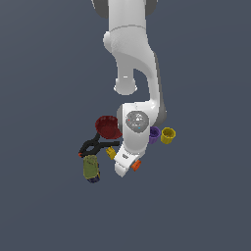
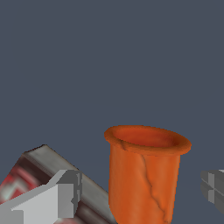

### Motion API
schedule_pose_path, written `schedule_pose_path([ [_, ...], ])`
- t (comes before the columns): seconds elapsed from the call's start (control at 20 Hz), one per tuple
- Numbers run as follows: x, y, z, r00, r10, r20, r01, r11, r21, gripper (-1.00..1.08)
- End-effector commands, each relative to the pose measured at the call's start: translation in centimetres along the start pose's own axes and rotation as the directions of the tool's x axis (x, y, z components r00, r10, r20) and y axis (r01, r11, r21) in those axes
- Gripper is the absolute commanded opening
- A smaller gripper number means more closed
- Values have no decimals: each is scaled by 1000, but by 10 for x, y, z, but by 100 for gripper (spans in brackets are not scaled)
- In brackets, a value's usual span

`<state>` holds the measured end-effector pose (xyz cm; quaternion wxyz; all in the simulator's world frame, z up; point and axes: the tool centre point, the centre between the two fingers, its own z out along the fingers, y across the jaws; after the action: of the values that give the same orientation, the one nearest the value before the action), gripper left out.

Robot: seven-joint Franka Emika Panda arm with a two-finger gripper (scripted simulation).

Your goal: Pick up a designated object from a clutter of objects.

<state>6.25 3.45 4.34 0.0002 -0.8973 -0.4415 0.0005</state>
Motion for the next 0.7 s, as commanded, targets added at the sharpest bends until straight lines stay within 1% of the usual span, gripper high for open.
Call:
schedule_pose_path([
  [0.0, 0, 0, 9, 1000, -1, -1, 1, 1000, -1, 100],
  [0.2, 1, 1, 13, 1000, -1, -1, 1, 1000, -1, 100],
  [0.25, 1, 1, 13, 1000, -1, -1, 1, 1000, -1, -100],
  [0.65, 1, 1, 13, 1000, -1, -1, 1, 1000, -1, -100],
])
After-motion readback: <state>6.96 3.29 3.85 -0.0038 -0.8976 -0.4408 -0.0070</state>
